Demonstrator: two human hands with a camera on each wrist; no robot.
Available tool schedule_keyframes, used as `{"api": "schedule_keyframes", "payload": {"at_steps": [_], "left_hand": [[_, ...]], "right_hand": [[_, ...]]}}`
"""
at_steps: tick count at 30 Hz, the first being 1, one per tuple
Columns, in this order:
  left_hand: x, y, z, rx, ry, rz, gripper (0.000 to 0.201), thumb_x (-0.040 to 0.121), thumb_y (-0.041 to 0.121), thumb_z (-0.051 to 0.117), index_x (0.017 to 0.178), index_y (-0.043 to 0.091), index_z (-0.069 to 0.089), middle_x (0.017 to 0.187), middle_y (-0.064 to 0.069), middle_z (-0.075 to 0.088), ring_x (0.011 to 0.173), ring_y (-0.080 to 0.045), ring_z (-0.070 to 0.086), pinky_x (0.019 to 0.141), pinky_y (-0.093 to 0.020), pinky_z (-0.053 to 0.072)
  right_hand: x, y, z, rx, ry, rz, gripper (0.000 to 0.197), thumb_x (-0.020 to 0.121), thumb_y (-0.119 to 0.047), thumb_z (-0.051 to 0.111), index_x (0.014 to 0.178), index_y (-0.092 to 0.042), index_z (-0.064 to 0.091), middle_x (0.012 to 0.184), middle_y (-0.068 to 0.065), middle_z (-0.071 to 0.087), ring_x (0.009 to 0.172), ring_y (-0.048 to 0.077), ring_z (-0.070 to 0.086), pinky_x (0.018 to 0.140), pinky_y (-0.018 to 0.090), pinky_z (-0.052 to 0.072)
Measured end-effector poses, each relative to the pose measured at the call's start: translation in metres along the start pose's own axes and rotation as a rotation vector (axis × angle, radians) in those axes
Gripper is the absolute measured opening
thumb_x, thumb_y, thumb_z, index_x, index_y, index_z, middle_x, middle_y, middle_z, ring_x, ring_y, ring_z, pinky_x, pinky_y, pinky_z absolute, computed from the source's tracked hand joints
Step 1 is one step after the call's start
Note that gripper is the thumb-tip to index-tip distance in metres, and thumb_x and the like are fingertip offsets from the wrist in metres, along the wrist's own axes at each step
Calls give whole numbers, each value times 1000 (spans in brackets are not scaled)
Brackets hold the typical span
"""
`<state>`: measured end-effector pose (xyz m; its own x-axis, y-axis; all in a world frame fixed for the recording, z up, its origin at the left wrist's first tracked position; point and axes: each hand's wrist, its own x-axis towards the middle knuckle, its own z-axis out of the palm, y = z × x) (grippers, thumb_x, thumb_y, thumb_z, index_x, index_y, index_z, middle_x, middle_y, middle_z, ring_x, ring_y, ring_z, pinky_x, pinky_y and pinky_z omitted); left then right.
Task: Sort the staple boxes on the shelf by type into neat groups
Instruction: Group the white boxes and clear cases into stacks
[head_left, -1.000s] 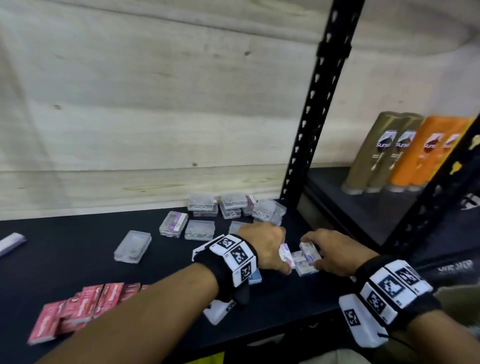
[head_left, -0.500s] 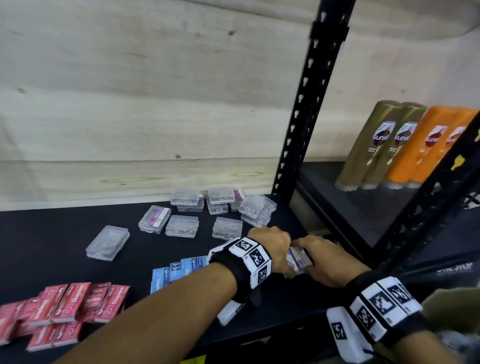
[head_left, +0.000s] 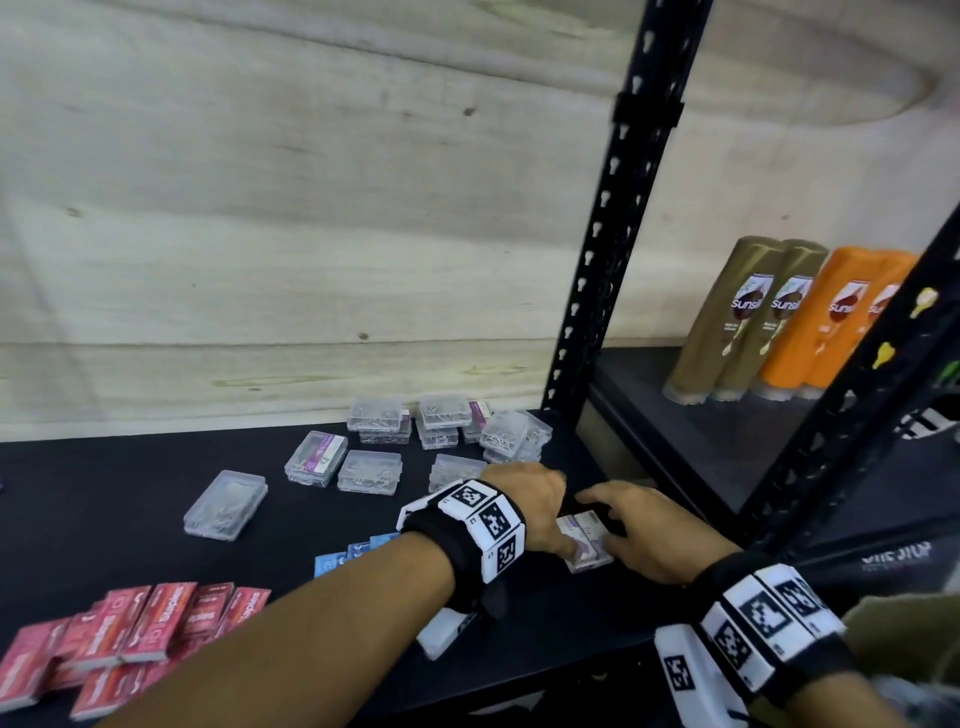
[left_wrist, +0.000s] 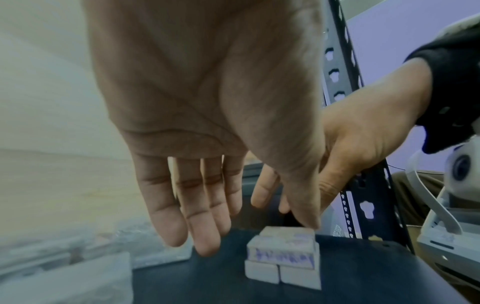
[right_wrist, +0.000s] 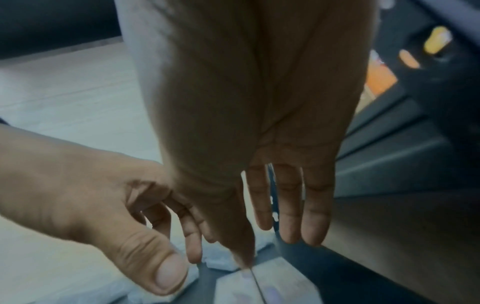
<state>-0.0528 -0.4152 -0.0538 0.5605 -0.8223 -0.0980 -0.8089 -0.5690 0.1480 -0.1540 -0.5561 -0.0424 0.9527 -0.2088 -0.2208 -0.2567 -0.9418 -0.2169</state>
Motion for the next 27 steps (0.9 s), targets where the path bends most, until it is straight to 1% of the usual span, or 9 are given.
{"api": "schedule_keyframes", "payload": {"at_steps": [5,10,14,17,18,19,22,24,27], "left_hand": [[-25,-29,-21,36,32,-18,68,73,70,64,114,17,56,100,-2,62,87,-25,61,62,-32,42],[-63,-79,-34,22,65,-119,69,76,67,64,123,18,56,115,-3,64,100,-26,62,74,-33,44],[-105,-128,-43,-6,50,-249,64,78,65,64,121,18,58,114,-3,65,99,-26,63,78,-33,49],[-141,-168,-47,-19,70,-357,61,77,66,65,119,22,58,114,-1,64,101,-25,62,77,-32,47],[-155,-183,-48,-14,76,-396,60,76,66,65,117,22,59,112,-1,64,99,-25,62,75,-31,46],[-167,-194,-49,-8,79,-426,59,77,66,64,116,22,59,111,-1,64,98,-25,62,74,-31,46],[-202,-233,-50,-3,77,-529,55,78,63,64,113,21,63,110,-1,65,97,-25,63,77,-33,50],[-226,-259,-49,-7,83,-595,56,78,64,63,116,23,61,115,-1,64,101,-25,63,79,-33,48],[-260,-296,-47,-7,71,-685,61,77,68,61,121,26,57,120,2,61,107,-24,60,81,-34,44]], "right_hand": [[3,-30,-15,-7,55,-58,53,93,-27,64,143,-30,46,146,-8,46,131,13,48,107,31,42],[17,-87,-22,-66,69,-170,51,94,-30,64,142,-30,47,144,-6,50,129,13,49,105,26,40],[34,-146,-20,-97,46,-256,49,95,-31,62,141,-31,47,144,-7,50,129,13,49,106,25,38],[48,-192,-12,-150,17,-297,50,96,-38,59,143,-35,44,146,-9,48,133,13,46,118,40,25],[53,-210,-8,-160,8,-314,49,95,-40,59,142,-37,44,146,-9,48,133,13,46,119,44,23],[56,-223,-5,-144,0,-332,49,95,-40,59,142,-37,44,145,-9,49,132,14,47,118,43,26],[66,-269,6,-80,-14,-418,47,94,-41,60,139,-34,48,141,-6,54,125,13,53,106,30,39],[73,-299,15,-53,-42,-463,48,94,-43,61,139,-34,48,140,-6,54,123,12,54,99,26,43],[87,-340,27,-47,-96,-534,48,95,-42,59,141,-32,47,145,-6,50,129,11,50,104,26,41]]}}
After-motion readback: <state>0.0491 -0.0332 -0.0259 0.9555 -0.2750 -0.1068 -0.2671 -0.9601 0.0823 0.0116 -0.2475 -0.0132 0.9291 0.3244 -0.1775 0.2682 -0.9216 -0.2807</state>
